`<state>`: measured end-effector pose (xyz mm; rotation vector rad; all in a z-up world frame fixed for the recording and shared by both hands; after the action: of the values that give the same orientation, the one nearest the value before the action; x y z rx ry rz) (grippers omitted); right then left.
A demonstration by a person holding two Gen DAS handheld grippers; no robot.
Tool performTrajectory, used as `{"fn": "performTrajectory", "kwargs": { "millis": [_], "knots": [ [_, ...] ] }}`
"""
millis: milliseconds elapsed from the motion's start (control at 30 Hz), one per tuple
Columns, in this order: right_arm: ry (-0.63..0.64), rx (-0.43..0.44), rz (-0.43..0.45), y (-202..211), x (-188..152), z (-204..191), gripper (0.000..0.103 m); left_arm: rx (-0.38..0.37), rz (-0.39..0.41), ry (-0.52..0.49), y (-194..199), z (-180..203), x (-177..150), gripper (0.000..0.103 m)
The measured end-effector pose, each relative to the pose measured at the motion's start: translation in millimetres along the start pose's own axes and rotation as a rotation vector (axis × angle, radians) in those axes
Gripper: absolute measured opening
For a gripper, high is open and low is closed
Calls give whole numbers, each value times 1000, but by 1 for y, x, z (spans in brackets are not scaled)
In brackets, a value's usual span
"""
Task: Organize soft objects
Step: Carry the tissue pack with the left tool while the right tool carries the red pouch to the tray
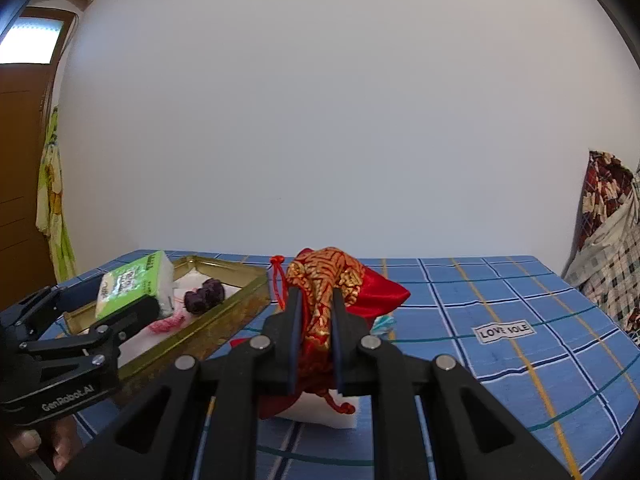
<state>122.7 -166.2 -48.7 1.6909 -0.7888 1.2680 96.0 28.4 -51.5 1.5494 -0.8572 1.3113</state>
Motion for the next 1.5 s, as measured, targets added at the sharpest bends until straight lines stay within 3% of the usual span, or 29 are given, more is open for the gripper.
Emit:
{"fn": "performTrajectory", "kwargs": {
  "millis": [1500],
  "knots": [
    [51,159,-37,-39,-4,-69,13,117,-28,33,2,-53,3,76]
  ]
}}
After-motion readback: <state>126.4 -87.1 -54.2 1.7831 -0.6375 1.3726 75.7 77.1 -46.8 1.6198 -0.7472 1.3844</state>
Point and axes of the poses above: each gripper's, at about its wrist camera, not at the fingertips, and y roughly against the way its jaws point, z to its right, x to its top, the point moved 8 cm from there along -y, roughly the way its jaws point, and after that the axes turned 12 degrees about x, right-handed, at the moved point
